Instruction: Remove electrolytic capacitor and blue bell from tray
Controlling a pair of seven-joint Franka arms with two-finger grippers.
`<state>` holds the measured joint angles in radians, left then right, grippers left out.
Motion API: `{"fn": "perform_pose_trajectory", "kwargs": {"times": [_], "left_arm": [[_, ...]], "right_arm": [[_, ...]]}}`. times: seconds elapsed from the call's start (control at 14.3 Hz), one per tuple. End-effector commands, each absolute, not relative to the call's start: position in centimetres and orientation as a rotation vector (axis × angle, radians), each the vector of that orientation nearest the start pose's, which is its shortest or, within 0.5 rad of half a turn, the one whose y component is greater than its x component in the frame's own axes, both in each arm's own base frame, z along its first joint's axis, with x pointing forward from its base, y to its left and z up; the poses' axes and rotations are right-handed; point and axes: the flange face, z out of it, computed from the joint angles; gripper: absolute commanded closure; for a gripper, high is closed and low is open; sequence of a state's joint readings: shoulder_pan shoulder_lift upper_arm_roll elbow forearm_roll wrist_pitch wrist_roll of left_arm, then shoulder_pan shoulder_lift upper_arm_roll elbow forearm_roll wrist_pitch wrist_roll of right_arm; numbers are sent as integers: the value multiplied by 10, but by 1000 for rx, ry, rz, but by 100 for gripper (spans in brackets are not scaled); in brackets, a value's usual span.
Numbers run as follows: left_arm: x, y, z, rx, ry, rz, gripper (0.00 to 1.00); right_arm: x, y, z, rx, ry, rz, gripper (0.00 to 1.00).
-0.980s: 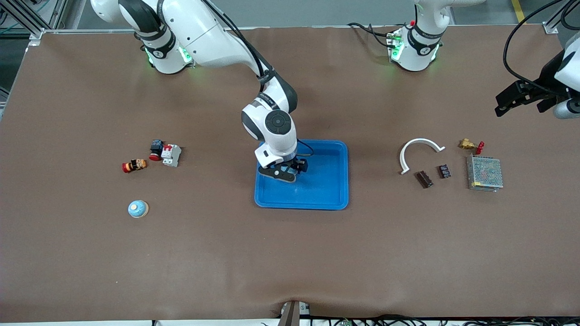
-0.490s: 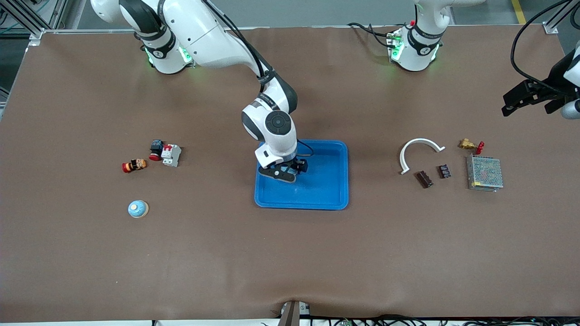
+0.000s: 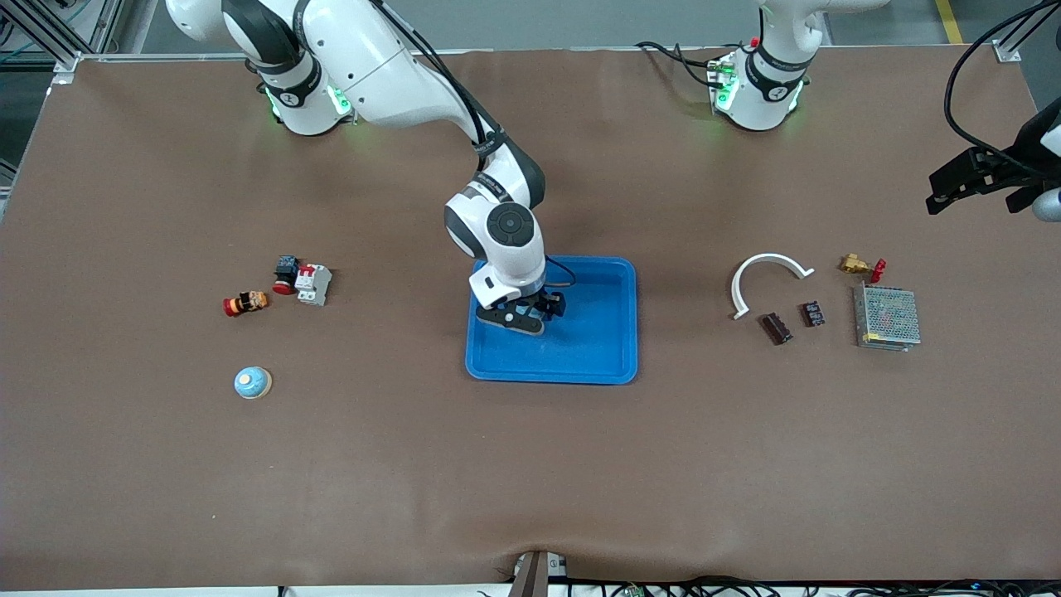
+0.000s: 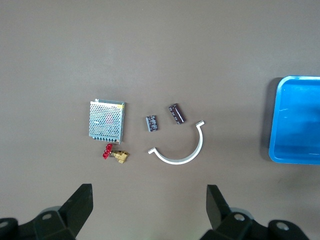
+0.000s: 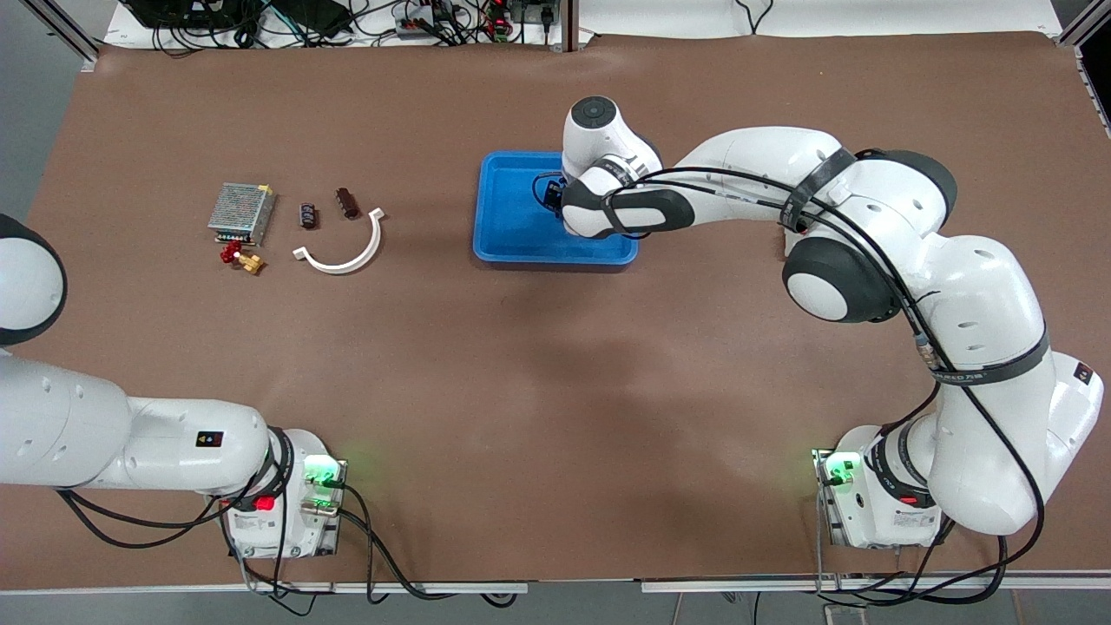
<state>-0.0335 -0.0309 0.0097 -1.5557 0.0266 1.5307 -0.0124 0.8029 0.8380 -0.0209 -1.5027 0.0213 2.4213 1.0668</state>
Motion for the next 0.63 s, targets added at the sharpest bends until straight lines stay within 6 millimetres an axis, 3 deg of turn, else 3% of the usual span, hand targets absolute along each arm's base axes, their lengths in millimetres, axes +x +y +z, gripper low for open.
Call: {"fn": "perform_pose_trajectory", "kwargs": {"times": [0.0, 0.28, 0.56], "left_arm": [[537, -14, 655, -3137, 52, -5, 0], [524, -18, 651, -3137, 67, 38, 0], [520, -31, 653, -3135, 86, 38, 0]], "right_arm": [[509, 515, 176, -3047, 433, -101, 24], [513, 517, 184, -3040, 428, -109, 40], [516, 514, 192, -3036, 438, -108, 43]]}}
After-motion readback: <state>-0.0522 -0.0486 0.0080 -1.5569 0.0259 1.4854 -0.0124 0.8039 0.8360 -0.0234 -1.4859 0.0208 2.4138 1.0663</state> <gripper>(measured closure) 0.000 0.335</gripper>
